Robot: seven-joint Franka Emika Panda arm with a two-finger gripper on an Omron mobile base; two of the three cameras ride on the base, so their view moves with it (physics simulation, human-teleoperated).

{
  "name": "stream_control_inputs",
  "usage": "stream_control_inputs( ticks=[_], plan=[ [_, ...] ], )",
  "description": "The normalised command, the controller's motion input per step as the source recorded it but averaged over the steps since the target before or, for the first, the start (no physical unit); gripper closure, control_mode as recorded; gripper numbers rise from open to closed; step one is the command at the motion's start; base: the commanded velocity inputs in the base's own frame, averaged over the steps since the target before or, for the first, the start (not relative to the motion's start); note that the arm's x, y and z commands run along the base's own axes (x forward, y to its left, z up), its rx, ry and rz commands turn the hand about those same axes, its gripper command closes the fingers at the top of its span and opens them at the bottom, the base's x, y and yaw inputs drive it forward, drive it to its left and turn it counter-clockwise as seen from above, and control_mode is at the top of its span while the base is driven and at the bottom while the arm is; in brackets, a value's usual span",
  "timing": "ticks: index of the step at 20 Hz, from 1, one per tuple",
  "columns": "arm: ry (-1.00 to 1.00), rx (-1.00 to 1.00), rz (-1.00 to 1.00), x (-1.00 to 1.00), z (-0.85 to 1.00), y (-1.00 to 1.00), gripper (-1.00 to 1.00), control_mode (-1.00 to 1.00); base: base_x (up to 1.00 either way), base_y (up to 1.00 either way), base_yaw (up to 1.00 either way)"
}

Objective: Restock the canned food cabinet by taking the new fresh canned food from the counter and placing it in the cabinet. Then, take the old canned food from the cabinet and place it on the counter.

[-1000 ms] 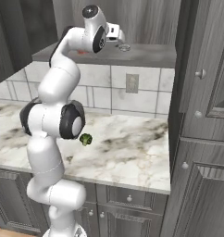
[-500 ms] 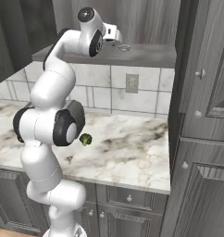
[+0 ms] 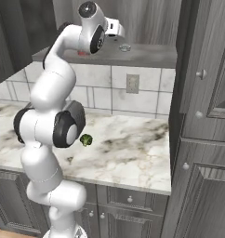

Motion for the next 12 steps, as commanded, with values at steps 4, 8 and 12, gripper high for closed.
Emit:
stream_control_inputs(
  ticks=[4, 8, 12],
  plan=[
    [0.00, 0.00, 0.08, -0.63, -0.14, 0.60, -1.00, -1.00, 0.00, 0.00, 0.00],
    [0.00, 0.00, 0.04, -0.27, -0.13, 0.94, -1.00, -1.00, 0.00, 0.00, 0.00],
    [0.00, 0.01, 0.00, 0.03, -0.04, 0.59, -1.00, -1.00, 0.00, 0.00, 0.00]
  ],
)
